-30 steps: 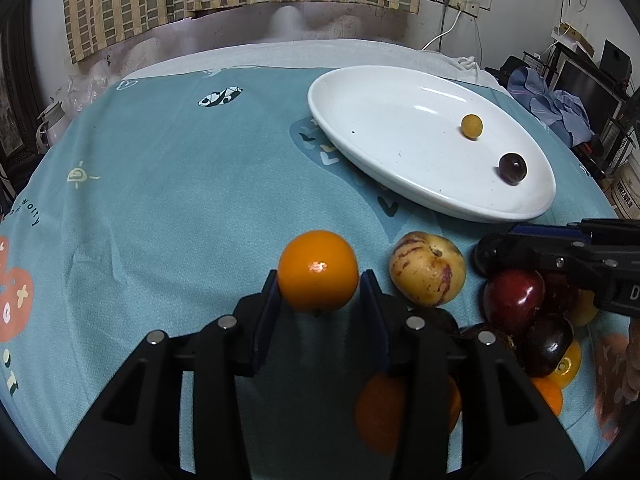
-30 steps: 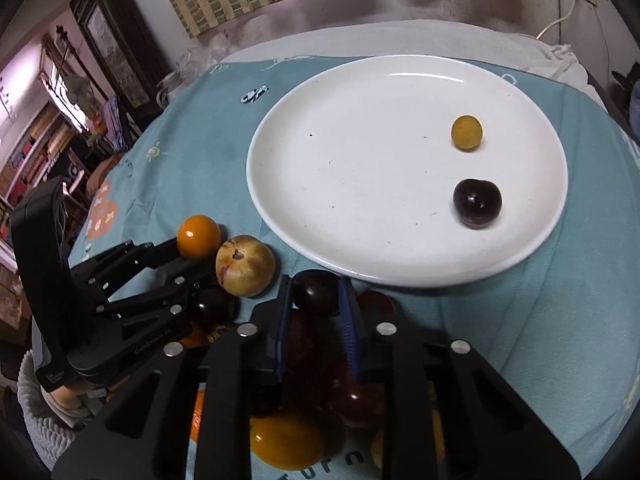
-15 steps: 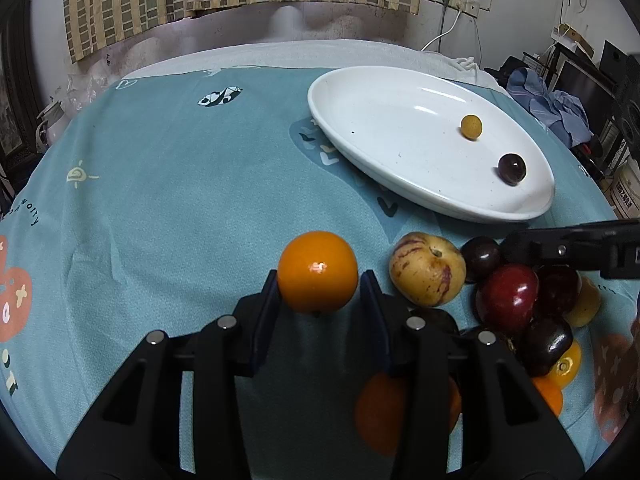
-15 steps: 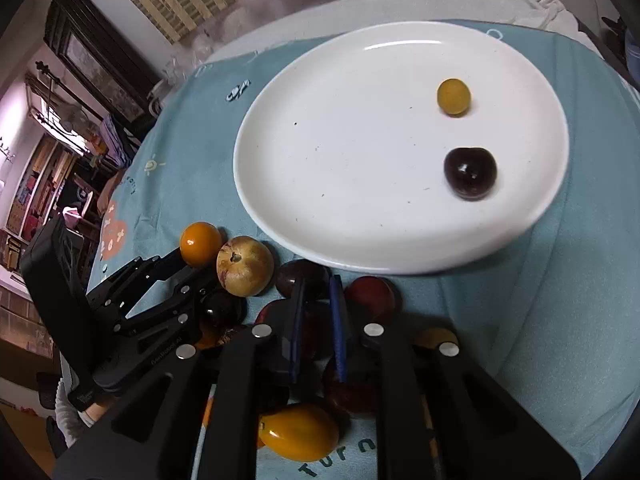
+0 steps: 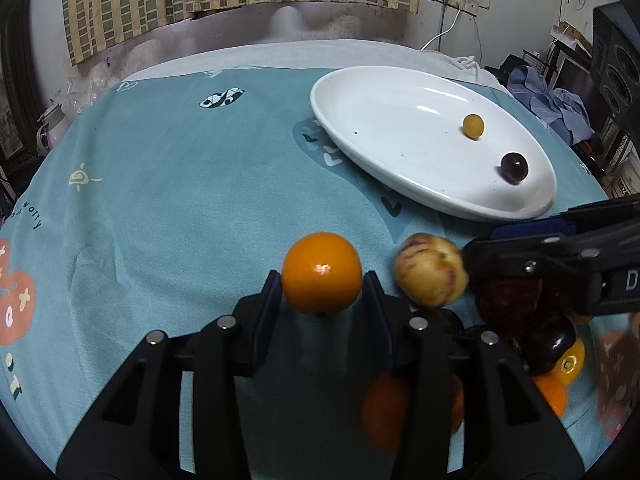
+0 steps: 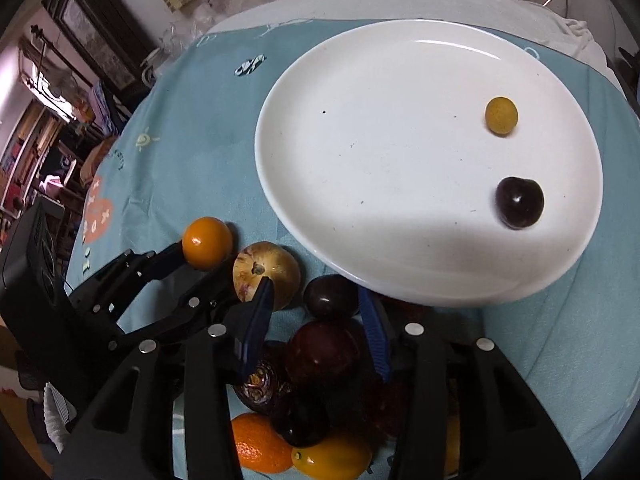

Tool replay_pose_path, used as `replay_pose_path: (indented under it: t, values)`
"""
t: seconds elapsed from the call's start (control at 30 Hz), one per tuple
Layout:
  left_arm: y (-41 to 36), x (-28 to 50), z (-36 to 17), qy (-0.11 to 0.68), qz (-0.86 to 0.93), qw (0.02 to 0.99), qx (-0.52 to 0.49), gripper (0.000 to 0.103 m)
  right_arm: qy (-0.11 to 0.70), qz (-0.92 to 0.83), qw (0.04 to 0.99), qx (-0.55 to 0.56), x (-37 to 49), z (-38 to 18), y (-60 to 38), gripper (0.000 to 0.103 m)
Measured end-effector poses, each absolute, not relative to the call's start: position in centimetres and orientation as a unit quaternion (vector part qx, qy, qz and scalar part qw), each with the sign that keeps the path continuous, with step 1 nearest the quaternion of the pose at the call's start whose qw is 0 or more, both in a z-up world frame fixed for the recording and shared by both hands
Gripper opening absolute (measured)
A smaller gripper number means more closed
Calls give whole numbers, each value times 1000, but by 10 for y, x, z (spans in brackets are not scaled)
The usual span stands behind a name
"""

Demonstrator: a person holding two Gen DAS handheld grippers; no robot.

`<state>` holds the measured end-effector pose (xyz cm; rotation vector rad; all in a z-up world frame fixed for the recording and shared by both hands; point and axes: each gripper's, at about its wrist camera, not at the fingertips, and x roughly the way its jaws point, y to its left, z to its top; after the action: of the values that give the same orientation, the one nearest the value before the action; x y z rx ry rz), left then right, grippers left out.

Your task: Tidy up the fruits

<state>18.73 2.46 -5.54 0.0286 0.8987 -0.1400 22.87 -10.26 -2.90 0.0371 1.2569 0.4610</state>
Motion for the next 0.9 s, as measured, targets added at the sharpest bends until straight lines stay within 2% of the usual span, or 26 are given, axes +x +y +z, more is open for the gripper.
replay_pose_path:
  t: [0.03, 0.2, 0.3, 0.4, 0.47, 0.77, 0.9]
  values:
    - [25, 187, -55, 434, -68, 898, 14, 44, 590, 217, 777, 7, 228, -29, -106, 29]
    - [22, 186, -55, 431, -63, 899, 34, 43, 612, 218, 760, 22, 237, -33, -111, 30]
    - [25, 188, -55, 432, -66, 899, 26, 44, 601, 196, 774, -39, 234, -35, -88, 32]
    - [28, 190, -55, 433, -73, 898, 16, 42, 571, 187, 793, -101, 217, -35, -77, 30]
    - [30, 192, -55, 433, -81, 898, 8, 38, 560, 193, 803, -67, 211, -33, -88, 30]
    - [35, 190, -46, 407, -77, 910, -4, 37, 460, 233, 849, 115, 164, -23, -158, 30]
    - [42, 184, -35, 384, -74, 920, -16, 37, 443, 230, 856, 133, 157, -12, -179, 30]
